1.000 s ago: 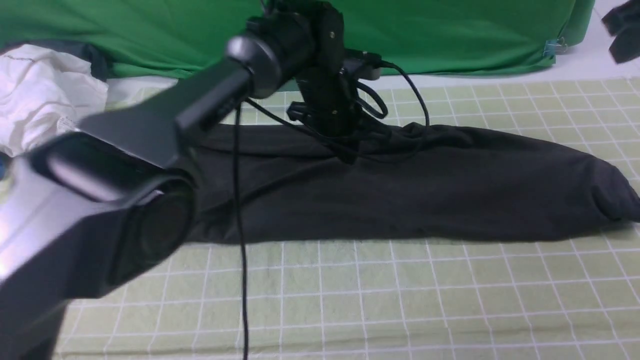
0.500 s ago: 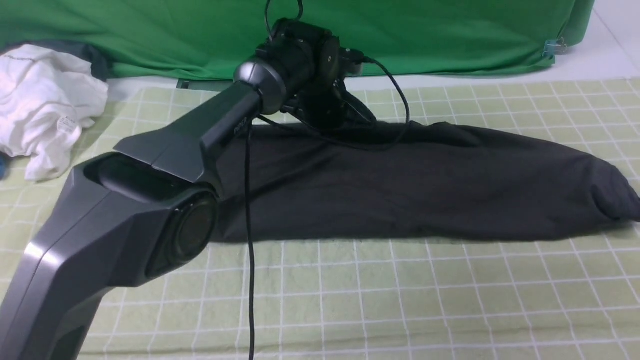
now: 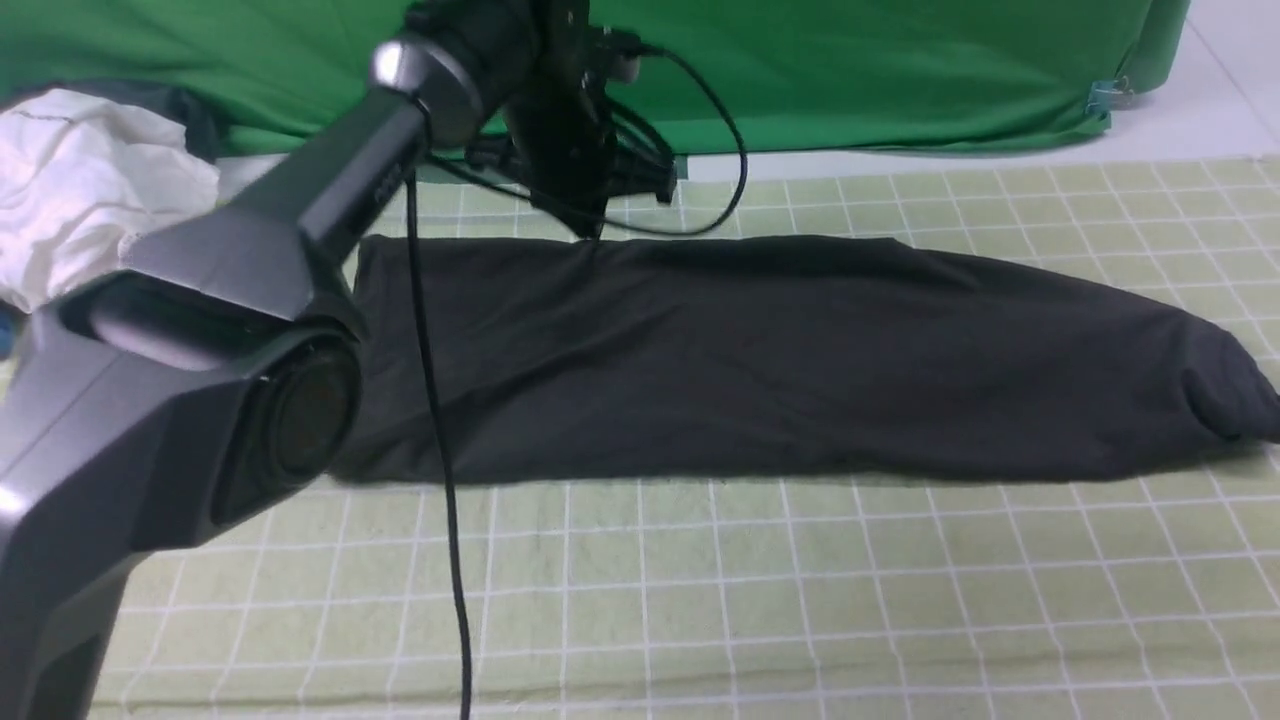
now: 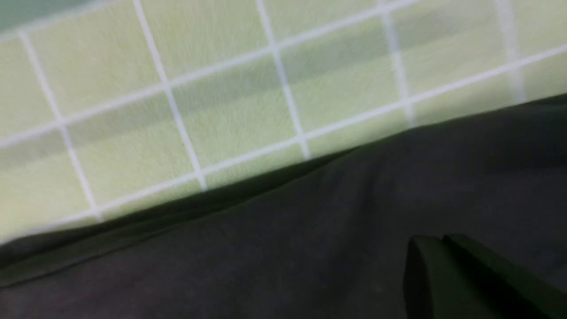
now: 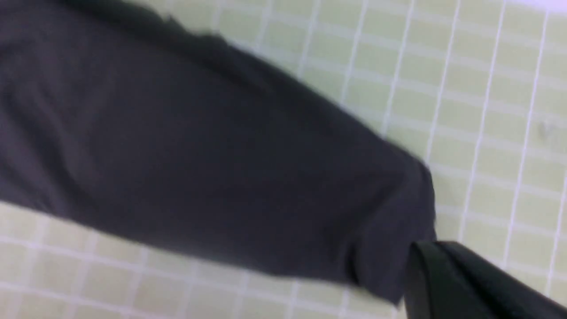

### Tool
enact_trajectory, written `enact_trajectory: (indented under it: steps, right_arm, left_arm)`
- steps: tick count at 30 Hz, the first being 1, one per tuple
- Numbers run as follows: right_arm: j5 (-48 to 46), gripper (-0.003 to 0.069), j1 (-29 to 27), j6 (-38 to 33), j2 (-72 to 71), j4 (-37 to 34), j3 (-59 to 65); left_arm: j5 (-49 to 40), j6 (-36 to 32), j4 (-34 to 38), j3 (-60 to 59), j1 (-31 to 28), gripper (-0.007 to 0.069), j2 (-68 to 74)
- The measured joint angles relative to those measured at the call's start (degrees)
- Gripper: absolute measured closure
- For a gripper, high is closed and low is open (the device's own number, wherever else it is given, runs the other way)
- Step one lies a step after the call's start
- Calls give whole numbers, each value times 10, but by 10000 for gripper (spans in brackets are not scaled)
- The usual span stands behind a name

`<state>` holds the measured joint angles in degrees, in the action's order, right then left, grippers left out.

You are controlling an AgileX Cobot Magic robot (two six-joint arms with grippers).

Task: Fold a long-sleeved shirt over a green coffee tablecloth.
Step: 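Pull the folded dark garment lengthwise by its ends to straighten it flat on the table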

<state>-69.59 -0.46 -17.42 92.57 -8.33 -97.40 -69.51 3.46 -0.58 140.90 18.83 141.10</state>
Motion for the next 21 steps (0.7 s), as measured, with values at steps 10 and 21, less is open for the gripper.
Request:
enact_trajectory:
  steps: [10,21]
  right_arm:
    - [24,615,-53,46,-22,93,171]
    - [134,294,-118,39,98,-2,226]
  left_arm:
    - [6,-11,6,-271,0,613,-180]
    - [146,9,6,-539,0,613,-222]
